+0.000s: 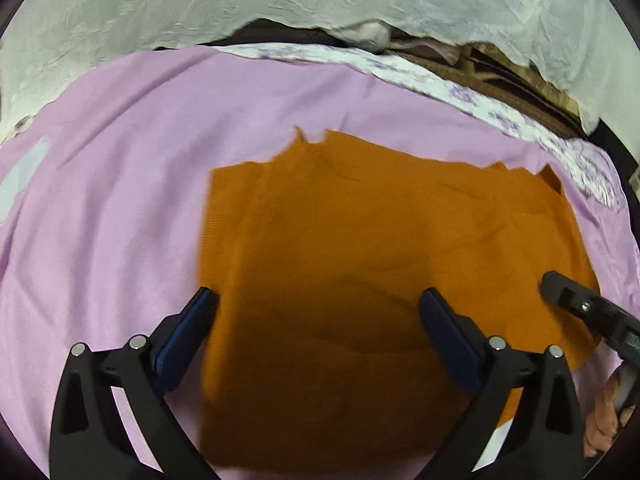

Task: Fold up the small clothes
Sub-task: 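Press and smooth the folded cardigan flat with both open tools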

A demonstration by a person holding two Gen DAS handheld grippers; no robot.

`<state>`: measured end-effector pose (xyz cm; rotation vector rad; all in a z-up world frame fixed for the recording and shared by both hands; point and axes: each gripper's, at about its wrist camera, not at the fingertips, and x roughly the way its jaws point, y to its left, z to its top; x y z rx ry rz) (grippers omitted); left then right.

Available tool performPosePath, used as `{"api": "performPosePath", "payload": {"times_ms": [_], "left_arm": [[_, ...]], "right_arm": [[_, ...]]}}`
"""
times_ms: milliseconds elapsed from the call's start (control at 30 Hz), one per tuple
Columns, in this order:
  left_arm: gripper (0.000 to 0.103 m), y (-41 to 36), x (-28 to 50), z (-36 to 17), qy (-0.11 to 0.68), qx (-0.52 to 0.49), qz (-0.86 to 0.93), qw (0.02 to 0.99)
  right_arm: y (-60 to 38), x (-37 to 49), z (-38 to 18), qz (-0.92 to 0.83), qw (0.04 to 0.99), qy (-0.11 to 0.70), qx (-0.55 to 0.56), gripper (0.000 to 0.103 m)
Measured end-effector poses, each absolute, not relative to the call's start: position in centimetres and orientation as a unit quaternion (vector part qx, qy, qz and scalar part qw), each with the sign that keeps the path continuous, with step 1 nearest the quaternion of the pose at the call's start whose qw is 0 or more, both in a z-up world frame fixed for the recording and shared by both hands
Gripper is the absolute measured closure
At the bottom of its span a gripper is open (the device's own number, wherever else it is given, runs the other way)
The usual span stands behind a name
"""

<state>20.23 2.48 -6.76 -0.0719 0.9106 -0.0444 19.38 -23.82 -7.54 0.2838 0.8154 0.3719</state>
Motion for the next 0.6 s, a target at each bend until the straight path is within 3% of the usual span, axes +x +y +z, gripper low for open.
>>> {"api": "performPosePath", "payload": {"times_ms": [100,200,333,433,600], "left_arm": [[0.004,3.7,17.8,-6.3,0.431,-0.052,-0.009,0.901],[0.005,3.9,15.7,-5.8,0.42,-0.063,-0.022,0.905],[0.004,2.1,15.4,-7.3,0.437,-0.006,0.005,0.899],[0.004,2.2,16.0,-7.9,0.451,-0.012,0.007,0.892],[0.004,1.9,15.1,-7.3,0.429,-0.001,0.019,0.903]], "right_arm": [[-25.7,17.5,-6.8,0.121,0.908,0.374,0.145,0.094],[-25.5,14.7,-5.8,0.128,0.917,0.352,0.136,0.077],[-23.8,13.0,-6.5,0.145,0.914,0.366,0.096,0.064],[-23.4,13.3,-8.8,0.132,0.908,0.389,0.079,0.063],[-22.9,11.8,-7.6,0.115,0.923,0.362,0.064,0.063]]}}
